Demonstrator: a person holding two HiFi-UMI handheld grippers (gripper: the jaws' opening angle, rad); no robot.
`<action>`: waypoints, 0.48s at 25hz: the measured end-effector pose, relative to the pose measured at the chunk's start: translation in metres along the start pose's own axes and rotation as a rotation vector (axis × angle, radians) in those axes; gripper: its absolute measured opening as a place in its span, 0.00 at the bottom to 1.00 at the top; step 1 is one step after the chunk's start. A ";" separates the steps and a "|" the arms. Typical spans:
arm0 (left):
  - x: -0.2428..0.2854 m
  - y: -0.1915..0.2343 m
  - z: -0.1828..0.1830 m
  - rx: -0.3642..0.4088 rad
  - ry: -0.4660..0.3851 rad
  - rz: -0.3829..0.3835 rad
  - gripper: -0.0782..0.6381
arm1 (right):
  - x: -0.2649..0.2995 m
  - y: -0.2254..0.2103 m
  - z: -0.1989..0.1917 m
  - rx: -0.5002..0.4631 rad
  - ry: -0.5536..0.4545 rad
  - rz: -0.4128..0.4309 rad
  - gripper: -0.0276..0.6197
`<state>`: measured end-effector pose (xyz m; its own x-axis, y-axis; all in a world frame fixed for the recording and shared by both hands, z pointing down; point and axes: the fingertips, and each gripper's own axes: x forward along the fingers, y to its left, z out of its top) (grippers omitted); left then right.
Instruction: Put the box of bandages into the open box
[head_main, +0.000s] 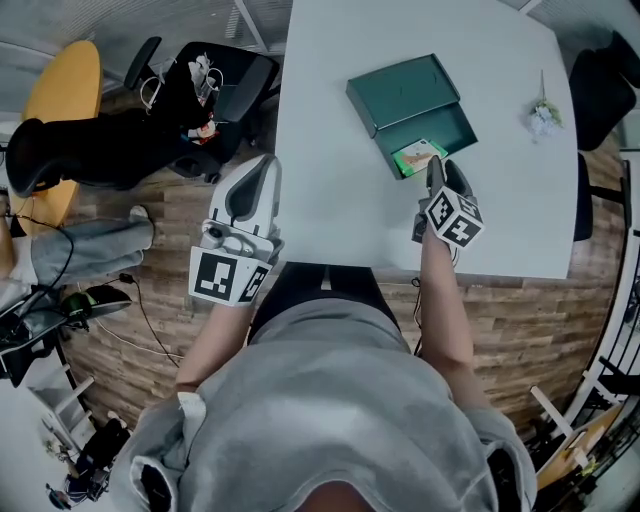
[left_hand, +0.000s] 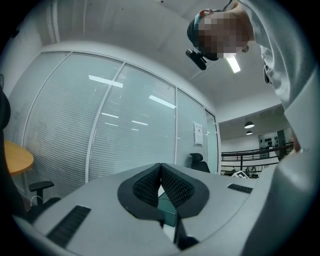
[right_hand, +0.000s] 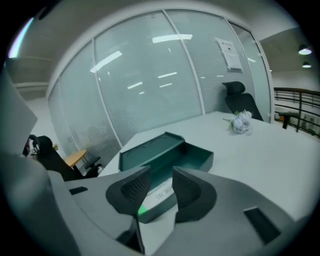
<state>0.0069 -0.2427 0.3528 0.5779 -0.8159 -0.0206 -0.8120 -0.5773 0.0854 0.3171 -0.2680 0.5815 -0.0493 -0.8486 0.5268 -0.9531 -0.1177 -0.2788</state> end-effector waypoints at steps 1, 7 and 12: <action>0.001 -0.001 0.002 -0.001 -0.006 -0.006 0.13 | -0.008 0.009 0.013 -0.047 -0.040 0.032 0.26; 0.007 -0.005 0.018 -0.001 -0.045 -0.031 0.13 | -0.063 0.078 0.097 -0.268 -0.285 0.218 0.13; 0.007 -0.005 0.038 0.007 -0.076 -0.026 0.13 | -0.109 0.110 0.140 -0.279 -0.408 0.259 0.13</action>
<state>0.0121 -0.2469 0.3146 0.5910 -0.8007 -0.0979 -0.7977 -0.5982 0.0766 0.2590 -0.2606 0.3808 -0.2255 -0.9691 0.1004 -0.9709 0.2150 -0.1055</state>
